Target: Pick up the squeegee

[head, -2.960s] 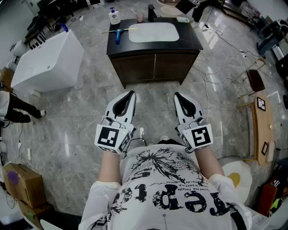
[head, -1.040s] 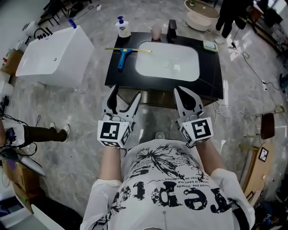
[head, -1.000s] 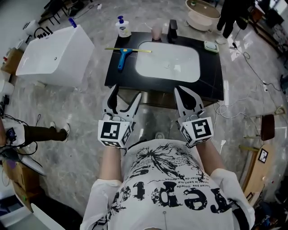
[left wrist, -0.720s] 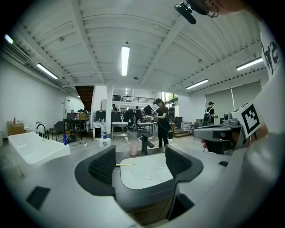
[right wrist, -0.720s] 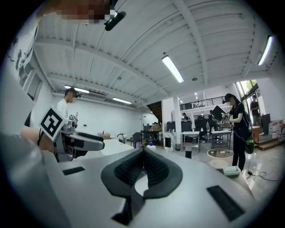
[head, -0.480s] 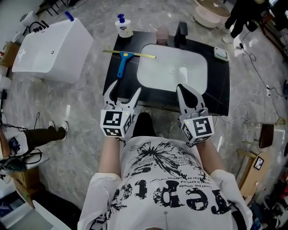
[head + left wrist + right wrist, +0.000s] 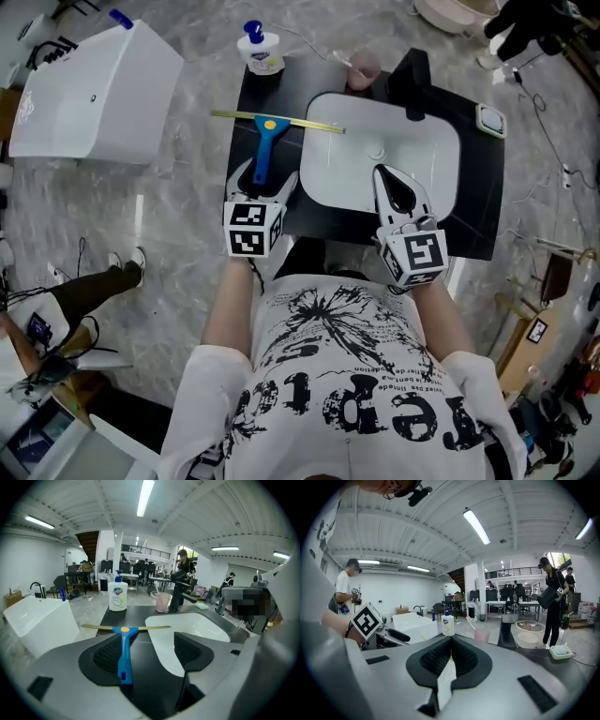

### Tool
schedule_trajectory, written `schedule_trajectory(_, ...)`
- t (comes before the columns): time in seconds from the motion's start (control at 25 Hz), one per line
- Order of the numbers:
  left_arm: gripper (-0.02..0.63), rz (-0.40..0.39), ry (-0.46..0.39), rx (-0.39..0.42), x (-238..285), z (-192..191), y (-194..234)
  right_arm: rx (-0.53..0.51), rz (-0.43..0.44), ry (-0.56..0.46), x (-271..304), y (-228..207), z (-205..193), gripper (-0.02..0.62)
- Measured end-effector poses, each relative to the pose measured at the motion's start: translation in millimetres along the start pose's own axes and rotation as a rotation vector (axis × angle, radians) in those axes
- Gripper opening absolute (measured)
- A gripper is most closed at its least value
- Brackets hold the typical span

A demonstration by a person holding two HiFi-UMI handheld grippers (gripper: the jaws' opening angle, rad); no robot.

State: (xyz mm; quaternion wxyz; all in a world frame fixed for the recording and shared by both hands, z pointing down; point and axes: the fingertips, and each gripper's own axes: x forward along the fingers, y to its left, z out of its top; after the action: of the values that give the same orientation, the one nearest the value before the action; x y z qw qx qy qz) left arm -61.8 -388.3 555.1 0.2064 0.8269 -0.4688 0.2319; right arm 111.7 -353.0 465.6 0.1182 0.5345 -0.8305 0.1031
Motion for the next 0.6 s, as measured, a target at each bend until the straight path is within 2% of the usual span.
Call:
schedule_trajectory(0.2, 0.337, -0.012, 0.108, -0.016, 52.2, -16.4, 40.5, 0.024, -0.010, 0.061, 59.2, -3.9, -18.1, 0.015)
schedule_trajectory(0.44, 0.337, -0.029, 0.218, -0.025, 99.2, -32.3, 66.4, 0.040, -0.021, 0.100, 103.7, -7.9, -30.4, 0.015)
schedule_trajectory(0.6, 0.337, -0.022, 0.231, -0.074, 118.5, -33.8, 79.2, 0.044, -0.023, 0.123, 117.5, -11.1, -37.2, 0.015)
